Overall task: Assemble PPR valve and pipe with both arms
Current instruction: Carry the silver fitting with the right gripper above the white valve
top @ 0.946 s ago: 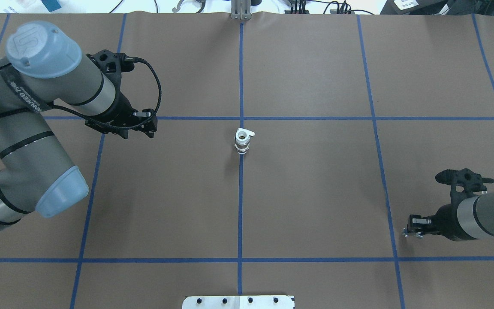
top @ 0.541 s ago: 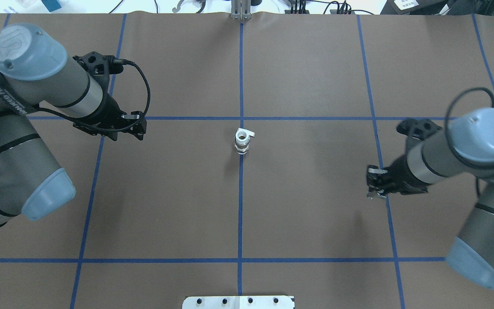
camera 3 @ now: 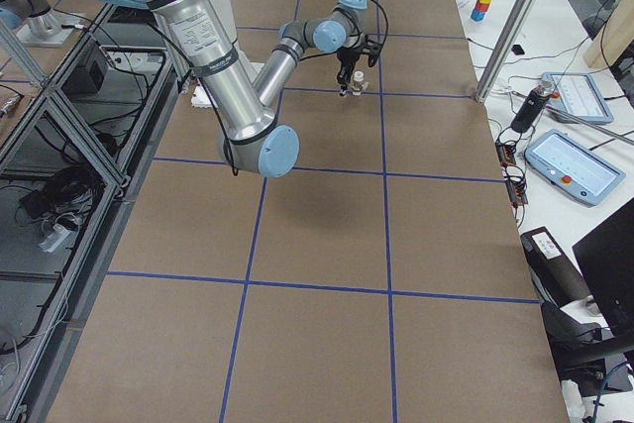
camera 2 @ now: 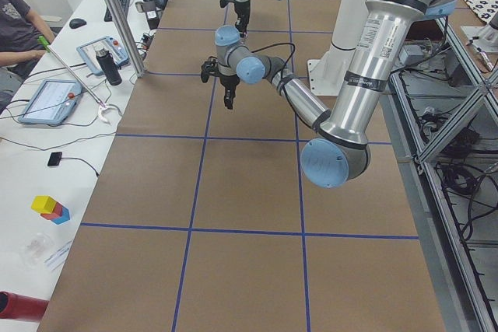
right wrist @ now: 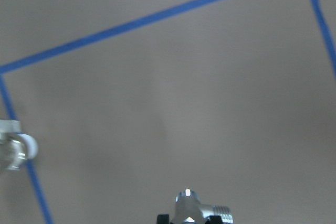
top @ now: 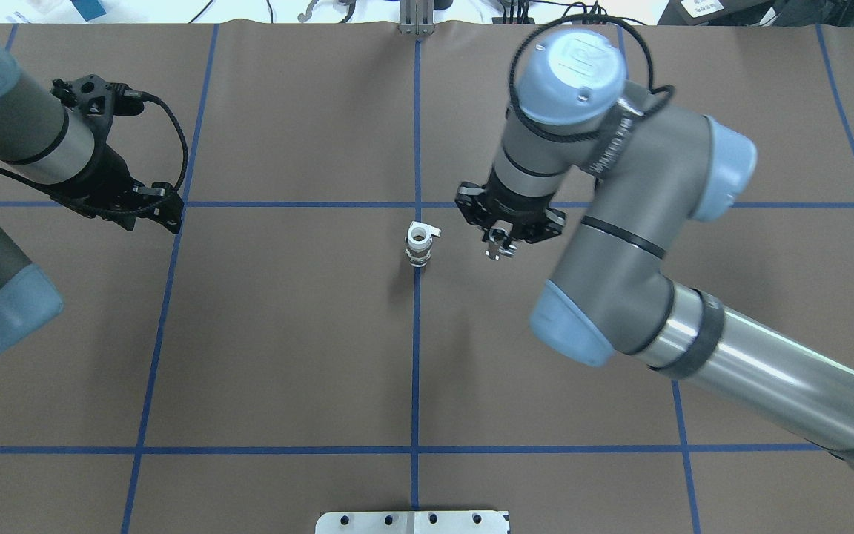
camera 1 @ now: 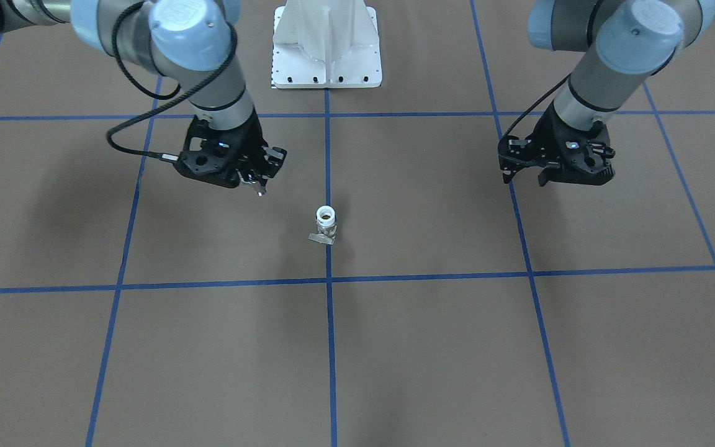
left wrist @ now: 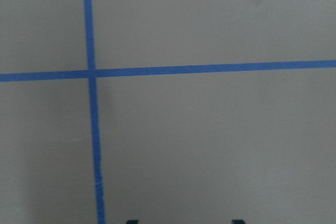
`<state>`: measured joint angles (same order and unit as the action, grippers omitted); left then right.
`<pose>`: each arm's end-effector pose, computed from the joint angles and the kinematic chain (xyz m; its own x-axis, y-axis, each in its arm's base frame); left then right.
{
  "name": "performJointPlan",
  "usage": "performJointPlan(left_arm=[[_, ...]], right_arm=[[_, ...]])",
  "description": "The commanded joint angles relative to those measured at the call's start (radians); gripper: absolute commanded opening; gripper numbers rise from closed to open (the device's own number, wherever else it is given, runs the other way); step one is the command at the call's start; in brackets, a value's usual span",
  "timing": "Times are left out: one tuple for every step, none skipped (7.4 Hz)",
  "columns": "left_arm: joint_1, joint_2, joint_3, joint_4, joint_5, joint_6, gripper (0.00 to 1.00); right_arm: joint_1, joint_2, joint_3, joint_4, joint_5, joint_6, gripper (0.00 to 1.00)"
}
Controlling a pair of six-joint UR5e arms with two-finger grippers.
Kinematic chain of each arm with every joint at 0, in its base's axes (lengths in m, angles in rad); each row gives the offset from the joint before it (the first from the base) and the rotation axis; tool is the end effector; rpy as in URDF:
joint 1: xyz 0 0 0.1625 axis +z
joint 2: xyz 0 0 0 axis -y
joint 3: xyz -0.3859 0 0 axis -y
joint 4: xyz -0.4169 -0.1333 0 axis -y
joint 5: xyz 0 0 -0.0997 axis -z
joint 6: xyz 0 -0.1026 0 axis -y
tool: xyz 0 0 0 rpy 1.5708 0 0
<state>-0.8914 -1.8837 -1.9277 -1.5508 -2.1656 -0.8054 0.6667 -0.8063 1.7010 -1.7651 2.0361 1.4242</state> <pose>0.3032 -0.4961 0.2782 0.6596 0.0966 -0.7454 -0.0356 0.9946 0.0975 -0.4673 -0.4788 0.1217 0.6419 0.3390 0.6877 -0.2341 0.9408 -0.2452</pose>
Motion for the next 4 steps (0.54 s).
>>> performJointPlan(left_arm=[[-0.015,0.012,0.007,0.000,-0.013,0.032,0.69],[-0.014,0.009,0.007,0.000,-0.013,0.032,0.70],[-0.011,0.008,0.007,0.001,-0.013,0.031,0.70],[-0.011,0.008,0.010,0.001,-0.011,0.031,0.70]], right_arm=[[0.002,0.201,-0.238,0.047,-0.001,0.038,0.00],[0.008,0.203,-0.257,0.079,-0.001,0.038,0.00],[0.008,0.203,-0.262,0.079,-0.001,0.036,0.00],[0.008,0.200,-0.262,0.079,0.003,0.036,0.00]])
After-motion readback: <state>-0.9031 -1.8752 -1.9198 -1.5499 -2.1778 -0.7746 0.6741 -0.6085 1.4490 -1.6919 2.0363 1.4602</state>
